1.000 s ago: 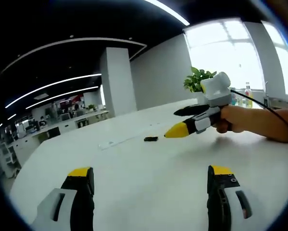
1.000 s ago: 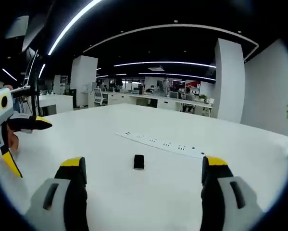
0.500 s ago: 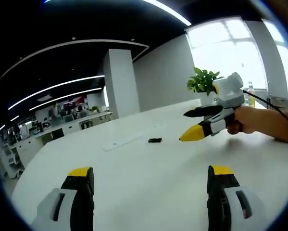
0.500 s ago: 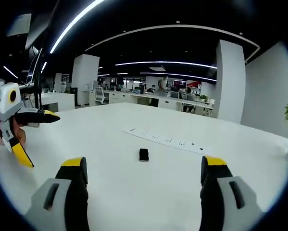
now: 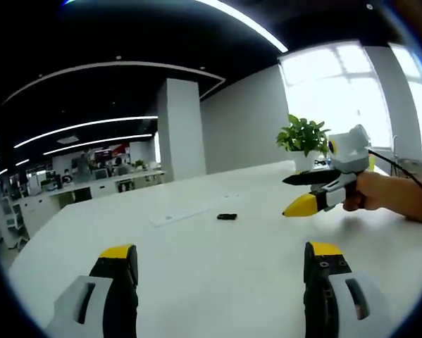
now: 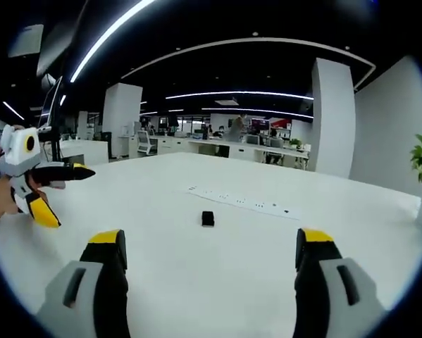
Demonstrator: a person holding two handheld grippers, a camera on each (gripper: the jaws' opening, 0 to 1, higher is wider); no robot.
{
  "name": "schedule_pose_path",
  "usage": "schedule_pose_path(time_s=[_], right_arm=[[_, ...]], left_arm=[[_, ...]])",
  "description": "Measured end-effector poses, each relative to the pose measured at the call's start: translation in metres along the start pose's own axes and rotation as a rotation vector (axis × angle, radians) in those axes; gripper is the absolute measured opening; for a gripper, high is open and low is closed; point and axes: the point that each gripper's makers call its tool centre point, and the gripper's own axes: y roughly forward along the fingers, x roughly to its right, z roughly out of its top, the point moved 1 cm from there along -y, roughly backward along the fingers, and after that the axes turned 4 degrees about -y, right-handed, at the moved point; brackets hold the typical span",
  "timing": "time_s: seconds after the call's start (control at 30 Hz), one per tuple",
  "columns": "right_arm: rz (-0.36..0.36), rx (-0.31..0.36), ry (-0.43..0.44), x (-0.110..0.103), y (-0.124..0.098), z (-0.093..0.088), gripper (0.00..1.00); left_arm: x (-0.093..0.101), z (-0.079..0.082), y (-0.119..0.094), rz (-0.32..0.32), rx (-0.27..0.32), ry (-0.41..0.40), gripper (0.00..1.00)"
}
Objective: Snap the two parts of the plastic buckle together until the buckle closes and remains connected.
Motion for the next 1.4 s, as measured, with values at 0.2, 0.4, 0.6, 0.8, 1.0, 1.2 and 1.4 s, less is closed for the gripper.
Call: schedule_pose_path(time_s=[0.2,0.4,0.6,0.8,1.0,1.2,1.4], right_arm=[[0.007,-0.021,-0.029,-0.001,-0.012,-0.006,1.00],[0.051,-0.024,-0.046,-0.005,-0.022,-0.010,1.00],[0.055,0.033,-0.033,-0.004,-0.038,0.001,1.00],[0.046,0.041,-0.037,-0.008,-0.053,-0.007,1.00],[-0.010,0.069,-0.007,0.006,-0.067,-0.004,1.00],[-0.026,0.084,0.017,0.010,-0.067,-0.002,1.00],[-0.026,0.076,0.019,0.007,-0.074,-0.005,1.00]], left_arm=[[0.002,0.005,-0.004,0.027,0.031,0.072,1.00],[0.000,0.000,-0.003,0.023,0.007,0.065,1.00],[-0.006,0.000,-0.005,0.024,0.011,0.019,1.00],[-0.012,-0.002,-0.006,0.043,0.004,0.009,1.00],[-0.013,-0.003,-0.005,0.053,0.002,0.014,1.00],[-0.012,0.001,-0.008,0.064,0.023,-0.006,1.00],[-0.003,-0.006,-0.011,0.040,-0.015,-0.021,1.00]])
